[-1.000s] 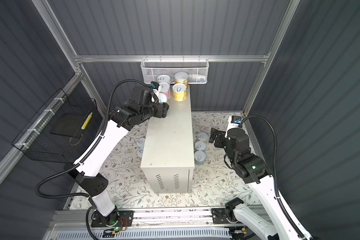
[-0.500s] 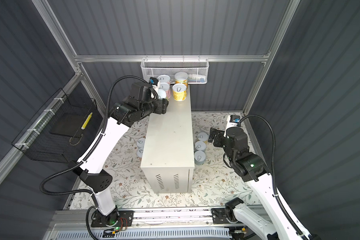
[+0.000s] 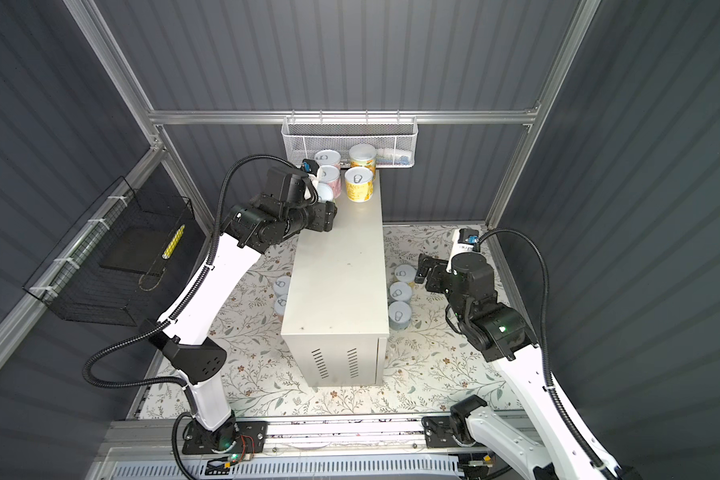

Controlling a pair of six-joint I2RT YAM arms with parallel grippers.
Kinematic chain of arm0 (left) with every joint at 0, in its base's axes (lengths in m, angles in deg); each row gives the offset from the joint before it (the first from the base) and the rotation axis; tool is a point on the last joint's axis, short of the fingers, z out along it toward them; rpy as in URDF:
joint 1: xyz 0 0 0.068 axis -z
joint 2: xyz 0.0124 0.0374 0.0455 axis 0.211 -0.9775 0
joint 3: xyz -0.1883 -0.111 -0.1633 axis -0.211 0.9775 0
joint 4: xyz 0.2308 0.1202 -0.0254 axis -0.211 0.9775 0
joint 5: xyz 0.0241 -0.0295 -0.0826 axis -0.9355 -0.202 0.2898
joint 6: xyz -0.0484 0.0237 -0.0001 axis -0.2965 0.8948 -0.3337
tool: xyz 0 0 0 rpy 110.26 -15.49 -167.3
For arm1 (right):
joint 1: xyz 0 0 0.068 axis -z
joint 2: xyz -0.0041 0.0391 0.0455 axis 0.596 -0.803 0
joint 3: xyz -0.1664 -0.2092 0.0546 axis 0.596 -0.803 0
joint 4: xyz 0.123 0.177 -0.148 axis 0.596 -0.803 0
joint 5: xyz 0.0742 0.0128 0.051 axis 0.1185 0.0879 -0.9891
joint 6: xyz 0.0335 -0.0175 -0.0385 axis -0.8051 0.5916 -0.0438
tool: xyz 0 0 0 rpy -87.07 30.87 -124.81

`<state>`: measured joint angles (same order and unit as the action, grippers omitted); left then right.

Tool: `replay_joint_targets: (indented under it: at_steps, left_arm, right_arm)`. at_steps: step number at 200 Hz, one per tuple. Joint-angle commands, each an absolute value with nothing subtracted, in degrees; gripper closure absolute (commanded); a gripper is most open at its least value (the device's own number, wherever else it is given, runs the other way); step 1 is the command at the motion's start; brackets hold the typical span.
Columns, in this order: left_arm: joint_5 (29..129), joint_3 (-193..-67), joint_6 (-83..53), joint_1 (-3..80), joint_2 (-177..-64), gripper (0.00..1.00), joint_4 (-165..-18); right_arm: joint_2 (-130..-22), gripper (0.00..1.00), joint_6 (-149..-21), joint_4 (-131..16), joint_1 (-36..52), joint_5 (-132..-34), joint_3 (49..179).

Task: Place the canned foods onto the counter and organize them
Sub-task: 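Lower the green-labeled can onto the cabinet top beside the pink cans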

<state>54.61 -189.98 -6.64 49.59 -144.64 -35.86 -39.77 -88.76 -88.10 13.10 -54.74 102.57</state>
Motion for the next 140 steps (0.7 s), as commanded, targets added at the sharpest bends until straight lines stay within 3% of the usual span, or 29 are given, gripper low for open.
replay_joint_targets:
  at_steps: [1,30,97,119,140]
  left_arm:
    - [54.14,-192.11,-5.98,49.62,-144.96,0.46,-39.23]
    - [53.88,-192.52,-5.88,49.62,-145.63,0.32,-39.4]
    - [52.83,-191.28,-5.95,49.61,-145.18,0.21,-40.34]
    - [52.62,-190.97,-6.01,49.62,-145.03,0.04,-40.59]
    - [52.81,-190.8,-6.03,49.62,-144.94,0.01,-40.35]
  right_arm:
    - [-39.57,0.01,-88.99,-86.91,13.56,-55.24,101.73]
    - [-39.65,0.01,-88.91,-86.65,13.68,-55.32,101.84]
    - [-39.66,0.01,-89.15,-86.3,13.91,-55.55,101.46]
    - [-39.92,0.01,-89.15,-86.28,14.02,-55.98,101.45]
    - [-39.92,0.01,-89.3,-85.94,14.1,-56.55,101.21]
